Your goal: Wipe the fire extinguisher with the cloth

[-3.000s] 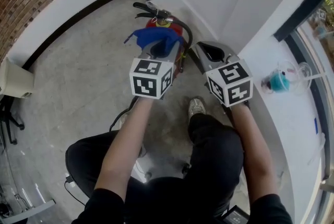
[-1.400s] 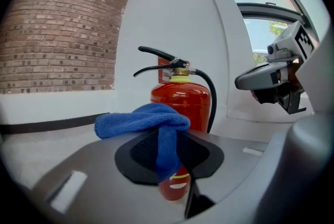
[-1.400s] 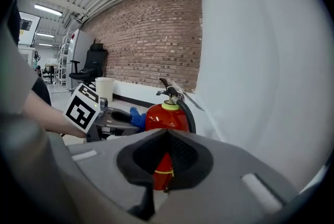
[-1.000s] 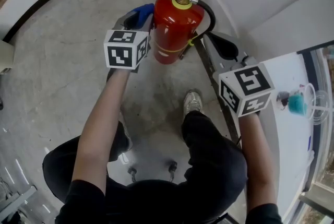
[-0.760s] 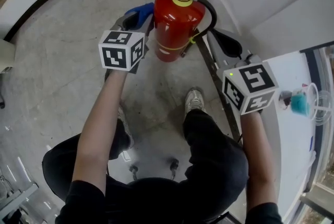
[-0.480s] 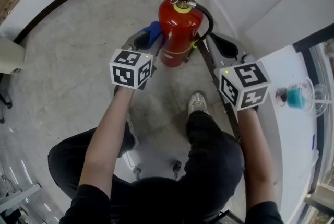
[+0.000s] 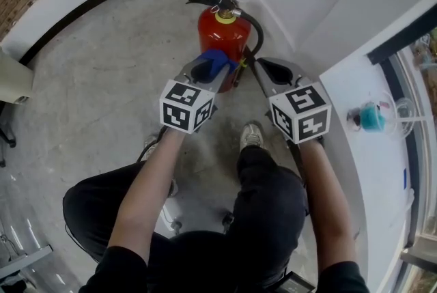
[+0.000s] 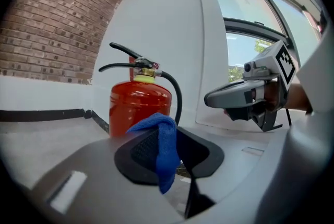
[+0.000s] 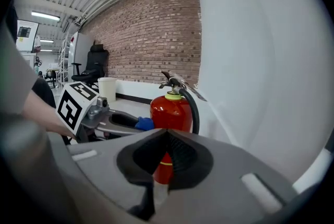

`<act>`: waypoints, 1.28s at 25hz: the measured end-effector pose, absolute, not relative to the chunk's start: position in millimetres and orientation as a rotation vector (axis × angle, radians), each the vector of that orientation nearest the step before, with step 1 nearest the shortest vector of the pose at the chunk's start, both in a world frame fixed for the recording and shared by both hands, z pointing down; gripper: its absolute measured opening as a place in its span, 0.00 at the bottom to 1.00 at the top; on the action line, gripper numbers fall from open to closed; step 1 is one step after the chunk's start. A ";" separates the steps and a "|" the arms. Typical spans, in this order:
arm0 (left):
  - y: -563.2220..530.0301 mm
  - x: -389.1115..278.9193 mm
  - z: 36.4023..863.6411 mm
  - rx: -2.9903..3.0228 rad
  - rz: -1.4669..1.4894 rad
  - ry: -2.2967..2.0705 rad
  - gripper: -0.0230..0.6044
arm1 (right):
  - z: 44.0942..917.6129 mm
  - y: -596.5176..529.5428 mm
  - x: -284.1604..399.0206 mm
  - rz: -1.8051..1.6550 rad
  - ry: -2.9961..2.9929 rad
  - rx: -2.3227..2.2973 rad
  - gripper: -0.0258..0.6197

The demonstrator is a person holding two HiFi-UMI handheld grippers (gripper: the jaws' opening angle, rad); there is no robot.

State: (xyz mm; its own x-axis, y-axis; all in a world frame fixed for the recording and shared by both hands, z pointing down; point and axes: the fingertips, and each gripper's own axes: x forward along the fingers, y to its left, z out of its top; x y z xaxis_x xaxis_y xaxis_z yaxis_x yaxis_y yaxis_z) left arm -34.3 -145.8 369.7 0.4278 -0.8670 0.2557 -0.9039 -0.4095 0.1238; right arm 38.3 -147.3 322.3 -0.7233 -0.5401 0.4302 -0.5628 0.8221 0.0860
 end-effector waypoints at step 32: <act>-149.3 -66.9 420.1 2.316 0.310 -1.689 0.19 | 348.5 -156.5 20.8 0.085 -2.537 0.790 0.04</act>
State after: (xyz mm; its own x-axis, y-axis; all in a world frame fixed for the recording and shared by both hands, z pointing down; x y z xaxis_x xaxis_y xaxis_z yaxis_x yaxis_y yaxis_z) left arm -66.9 -149.3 420.1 0.3024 -0.8980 0.3197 -0.9530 -0.2920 0.0813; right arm 20.8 -156.5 348.5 -0.7188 -0.5201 0.4614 -0.5499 0.8313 0.0804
